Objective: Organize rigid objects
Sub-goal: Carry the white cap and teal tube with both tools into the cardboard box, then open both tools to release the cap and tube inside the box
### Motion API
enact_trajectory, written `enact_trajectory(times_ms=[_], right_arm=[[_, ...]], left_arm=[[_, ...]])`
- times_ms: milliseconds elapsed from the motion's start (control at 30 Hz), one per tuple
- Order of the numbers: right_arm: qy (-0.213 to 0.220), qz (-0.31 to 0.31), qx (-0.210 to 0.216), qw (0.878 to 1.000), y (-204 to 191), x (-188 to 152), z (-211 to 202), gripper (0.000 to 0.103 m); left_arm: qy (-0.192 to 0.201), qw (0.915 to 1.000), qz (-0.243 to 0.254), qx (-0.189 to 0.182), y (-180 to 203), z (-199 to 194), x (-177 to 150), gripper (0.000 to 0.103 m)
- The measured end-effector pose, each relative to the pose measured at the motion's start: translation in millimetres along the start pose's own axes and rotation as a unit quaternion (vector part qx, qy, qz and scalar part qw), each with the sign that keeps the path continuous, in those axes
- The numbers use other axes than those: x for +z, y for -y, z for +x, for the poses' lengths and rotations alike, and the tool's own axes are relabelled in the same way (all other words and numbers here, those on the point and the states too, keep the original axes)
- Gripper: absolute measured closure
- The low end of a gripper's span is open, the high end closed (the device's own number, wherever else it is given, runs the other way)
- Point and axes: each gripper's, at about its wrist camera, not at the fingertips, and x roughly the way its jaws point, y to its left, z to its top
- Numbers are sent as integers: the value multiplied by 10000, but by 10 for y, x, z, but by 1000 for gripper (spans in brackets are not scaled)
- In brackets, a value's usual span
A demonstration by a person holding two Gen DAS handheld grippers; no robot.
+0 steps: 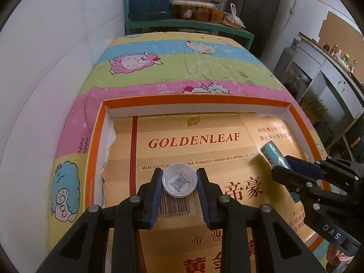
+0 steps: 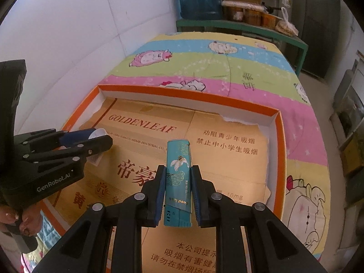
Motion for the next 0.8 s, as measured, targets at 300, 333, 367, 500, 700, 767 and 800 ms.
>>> enact_trajectory(times_ms=[300,333,367,500,700,767,800], right_arm=[[-94,53,6,9999,21,-33,73,81],[-99,67,14,9999,27,-32,74,80],[-100,80,25,9999,31,-30,74,80],[-88,102,20,9999,33,-38,59,76],[107,226,-48,9997,53,-87,-63,72],[173,278,-44,9995,53,-111,-114,72],[212,294,-54,9993,45,-126,-145,72]], left_arm=[[81,9990,171,-414,-46,39,-42,61],[77,9988,239,-420,-28,40,-46,57],[69,9989,295,-359,-2,42,-48,53],[46,9989,449,-158,60,50,-67,45],[238,9989,288,-267,-10,-68,-112,41],[277,9987,293,-299,-9,-126,-142,35],[293,9986,297,-323,-6,-151,-158,35]])
